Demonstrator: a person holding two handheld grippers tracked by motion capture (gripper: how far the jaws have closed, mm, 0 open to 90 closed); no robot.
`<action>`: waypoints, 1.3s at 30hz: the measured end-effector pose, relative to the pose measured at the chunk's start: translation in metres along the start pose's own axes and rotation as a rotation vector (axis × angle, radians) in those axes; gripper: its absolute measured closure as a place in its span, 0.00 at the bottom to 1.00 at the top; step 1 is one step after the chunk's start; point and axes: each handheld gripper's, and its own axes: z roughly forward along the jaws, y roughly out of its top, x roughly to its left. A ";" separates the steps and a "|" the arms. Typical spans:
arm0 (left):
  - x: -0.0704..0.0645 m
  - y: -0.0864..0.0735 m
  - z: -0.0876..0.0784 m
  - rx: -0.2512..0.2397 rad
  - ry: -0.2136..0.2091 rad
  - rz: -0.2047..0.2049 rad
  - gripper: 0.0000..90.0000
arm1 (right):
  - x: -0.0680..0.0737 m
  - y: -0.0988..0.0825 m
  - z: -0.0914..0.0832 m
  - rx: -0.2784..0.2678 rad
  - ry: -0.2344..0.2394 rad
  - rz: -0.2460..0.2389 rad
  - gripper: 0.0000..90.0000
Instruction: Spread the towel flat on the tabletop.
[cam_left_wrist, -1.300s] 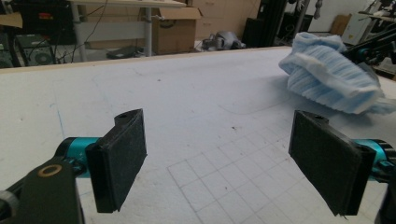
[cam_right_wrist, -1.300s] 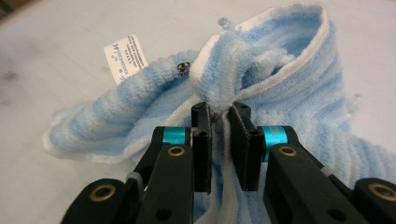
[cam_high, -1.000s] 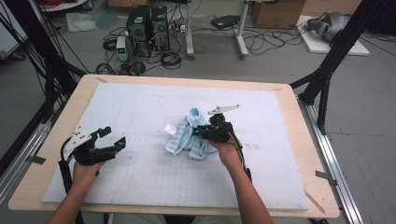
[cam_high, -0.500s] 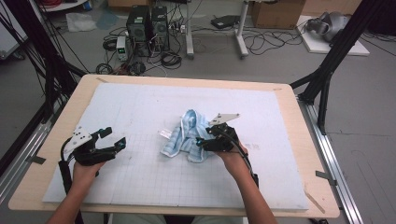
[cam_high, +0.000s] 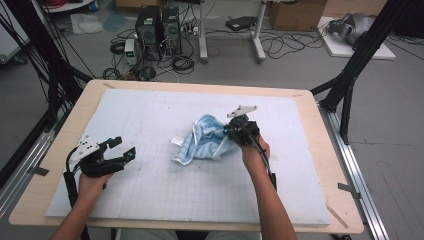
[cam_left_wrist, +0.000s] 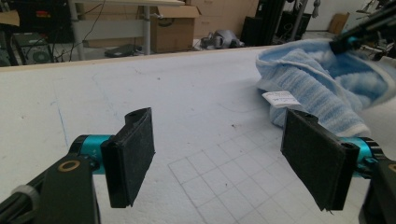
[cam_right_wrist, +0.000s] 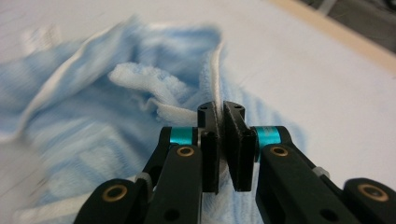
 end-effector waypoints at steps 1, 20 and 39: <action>0.000 0.000 0.000 0.001 0.000 0.000 0.29 | -0.007 0.005 0.001 -0.012 -0.022 0.000 0.94; 0.002 -0.001 -0.002 0.013 -0.010 0.008 0.34 | -0.058 0.003 -0.001 -0.113 -0.171 0.281 0.56; -0.015 0.021 0.029 0.054 -0.142 0.031 0.39 | -0.012 -0.058 -0.034 -0.113 0.042 0.131 0.52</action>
